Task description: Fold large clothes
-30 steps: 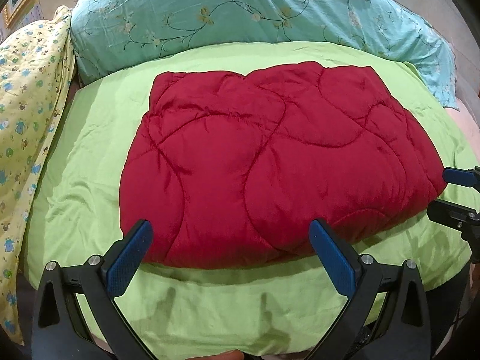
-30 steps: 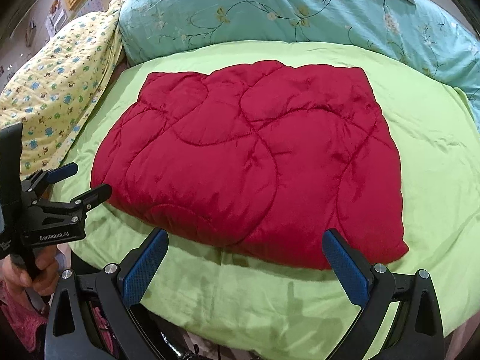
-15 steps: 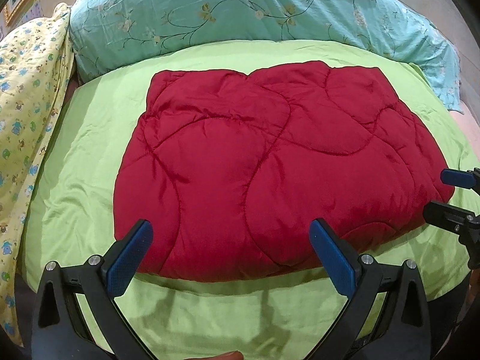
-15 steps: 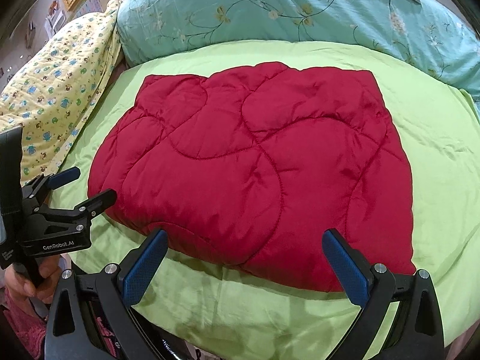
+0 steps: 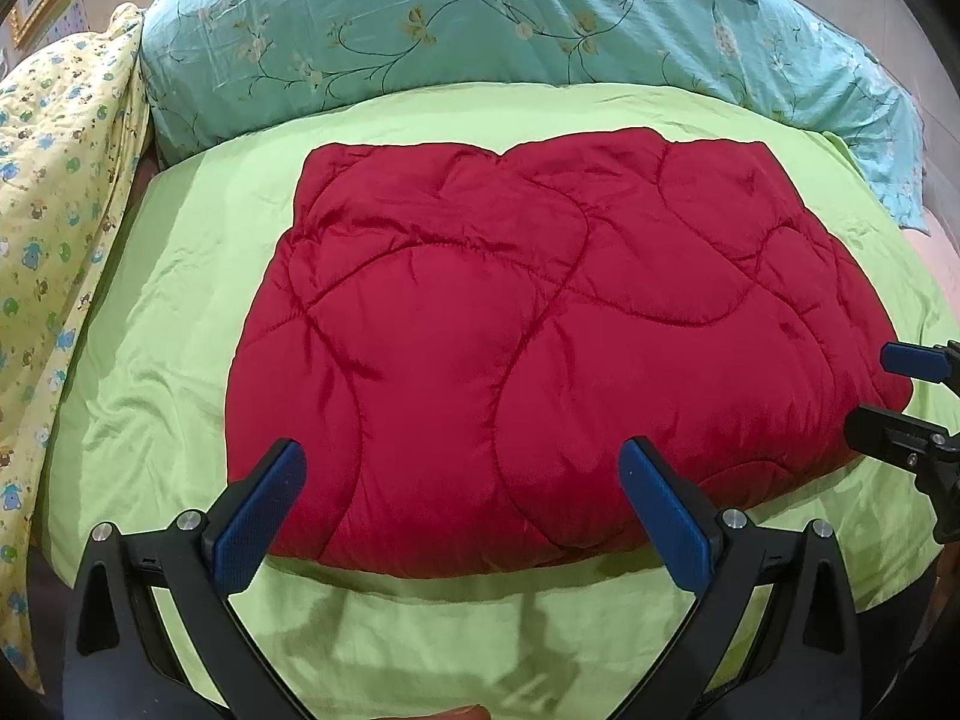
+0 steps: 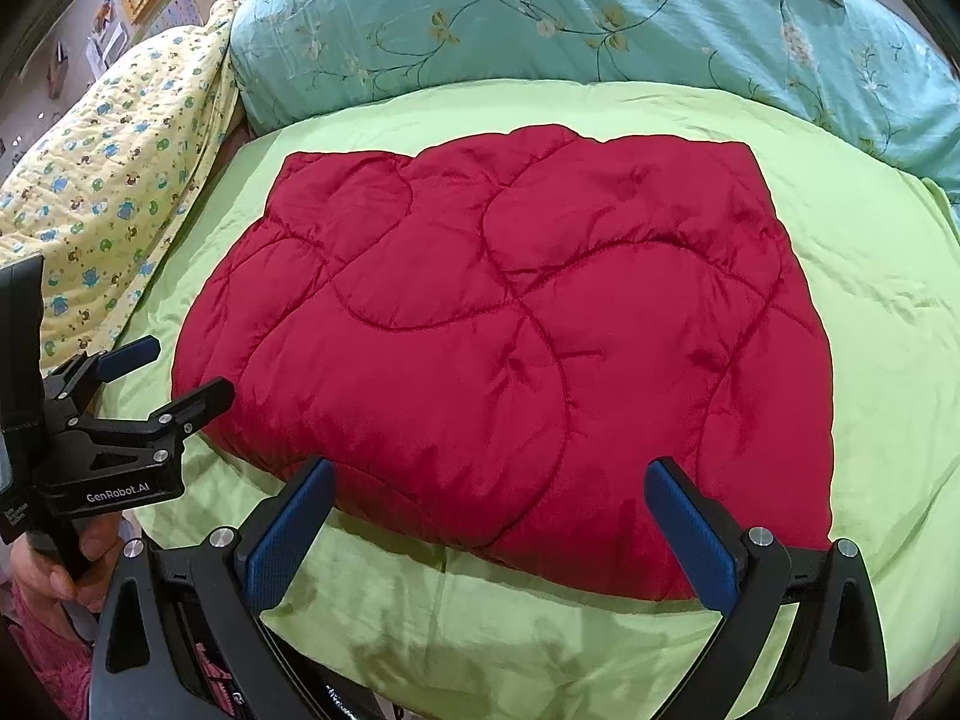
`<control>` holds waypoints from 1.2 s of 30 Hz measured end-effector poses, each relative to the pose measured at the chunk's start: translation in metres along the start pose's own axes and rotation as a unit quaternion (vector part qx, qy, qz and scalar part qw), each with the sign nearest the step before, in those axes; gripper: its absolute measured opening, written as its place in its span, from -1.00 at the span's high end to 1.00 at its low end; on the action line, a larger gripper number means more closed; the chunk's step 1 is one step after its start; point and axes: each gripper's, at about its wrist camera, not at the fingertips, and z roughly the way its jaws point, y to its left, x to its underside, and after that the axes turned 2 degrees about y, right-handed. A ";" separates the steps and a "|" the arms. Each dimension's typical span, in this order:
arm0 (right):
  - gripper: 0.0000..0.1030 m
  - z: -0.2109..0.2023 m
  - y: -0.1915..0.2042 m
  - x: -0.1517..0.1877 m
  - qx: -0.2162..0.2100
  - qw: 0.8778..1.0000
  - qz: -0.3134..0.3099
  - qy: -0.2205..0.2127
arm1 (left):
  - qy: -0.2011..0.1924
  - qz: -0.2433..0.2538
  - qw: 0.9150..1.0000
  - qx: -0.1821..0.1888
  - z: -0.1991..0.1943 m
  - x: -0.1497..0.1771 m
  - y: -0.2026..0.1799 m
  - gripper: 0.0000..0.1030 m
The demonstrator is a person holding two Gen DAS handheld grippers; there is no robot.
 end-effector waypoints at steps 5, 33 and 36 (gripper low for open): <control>-1.00 0.000 0.001 -0.002 -0.001 1.000 -0.002 -0.001 | -0.002 0.001 1.000 -0.002 -0.001 -0.001 0.000 -1.00; -1.00 -0.006 0.006 -0.009 -0.004 1.000 -0.009 -0.008 | -0.008 0.000 1.000 -0.004 -0.004 -0.006 -0.002 -1.00; -1.00 -0.006 0.006 -0.009 -0.004 1.000 -0.009 -0.008 | -0.009 0.000 1.000 -0.004 -0.004 -0.007 -0.002 -1.00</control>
